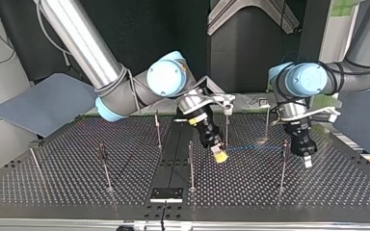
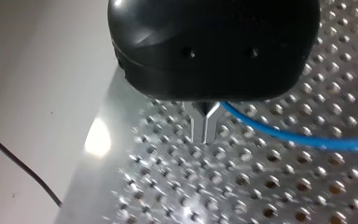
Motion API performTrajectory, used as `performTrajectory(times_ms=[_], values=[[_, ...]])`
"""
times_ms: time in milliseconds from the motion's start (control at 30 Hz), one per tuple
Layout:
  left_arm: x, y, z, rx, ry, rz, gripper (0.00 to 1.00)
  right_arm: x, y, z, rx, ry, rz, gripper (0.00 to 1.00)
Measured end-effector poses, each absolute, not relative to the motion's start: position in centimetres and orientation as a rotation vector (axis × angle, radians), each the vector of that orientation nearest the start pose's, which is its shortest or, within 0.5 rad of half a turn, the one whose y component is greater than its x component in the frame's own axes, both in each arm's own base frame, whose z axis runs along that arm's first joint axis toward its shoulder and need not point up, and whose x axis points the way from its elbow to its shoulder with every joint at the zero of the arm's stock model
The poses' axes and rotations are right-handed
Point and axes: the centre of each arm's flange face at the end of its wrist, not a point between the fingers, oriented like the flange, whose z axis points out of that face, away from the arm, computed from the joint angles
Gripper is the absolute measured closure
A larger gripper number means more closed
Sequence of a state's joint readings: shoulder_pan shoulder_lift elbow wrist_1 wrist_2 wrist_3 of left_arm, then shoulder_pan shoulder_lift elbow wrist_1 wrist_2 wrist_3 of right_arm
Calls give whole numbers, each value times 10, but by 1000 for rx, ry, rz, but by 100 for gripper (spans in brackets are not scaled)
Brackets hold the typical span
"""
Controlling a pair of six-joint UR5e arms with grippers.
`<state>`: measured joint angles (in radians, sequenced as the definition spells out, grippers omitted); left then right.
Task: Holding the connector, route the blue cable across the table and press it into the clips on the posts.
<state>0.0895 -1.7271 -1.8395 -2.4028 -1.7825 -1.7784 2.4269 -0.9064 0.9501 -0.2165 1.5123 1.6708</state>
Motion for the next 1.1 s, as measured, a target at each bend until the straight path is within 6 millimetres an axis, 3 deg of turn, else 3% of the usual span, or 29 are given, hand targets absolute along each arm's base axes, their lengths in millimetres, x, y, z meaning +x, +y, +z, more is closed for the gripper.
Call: performTrajectory(times_ms=[267,500,533,567,633,667,700,733,767,833,867,900,1100], values=[[566,-49,348,-390,1200,18,98,666,-409,399,-2195,882,-2698,100],[567,-48,347,-384,1207,-8,98,665,-410,399,-2202,881,-2700,100],[566,-48,347,-388,1211,-14,84,665,-410,399,-2203,880,-2701,100],[566,-49,346,-393,1214,-21,84,665,-410,399,-2204,880,-2701,100],[565,-49,345,-406,1222,-34,54,665,-410,399,-2206,880,-2700,100],[565,-48,344,-416,1227,-41,54,665,-410,399,-2206,880,-2700,100],[564,-48,343,-427,1231,-45,46,665,-410,399,-2206,879,-2700,100],[563,-48,342,-438,1235,-48,31,665,-410,399,-2206,879,-2700,100],[562,-47,341,-450,1243,-49,31,665,-410,399,-2206,879,-2700,100],[560,-47,340,-463,1257,-48,9,665,-410,399,-2207,879,-2700,100],[559,-47,339,-469,1268,-43,9,666,-409,399,-2207,878,-2699,100],[558,-47,338,-473,1275,-38,0,666,-409,399,-2207,878,-2698,100],[548,-48,340,-508,1309,-3,0,667,-405,398,-2215,879,-2692,100]])
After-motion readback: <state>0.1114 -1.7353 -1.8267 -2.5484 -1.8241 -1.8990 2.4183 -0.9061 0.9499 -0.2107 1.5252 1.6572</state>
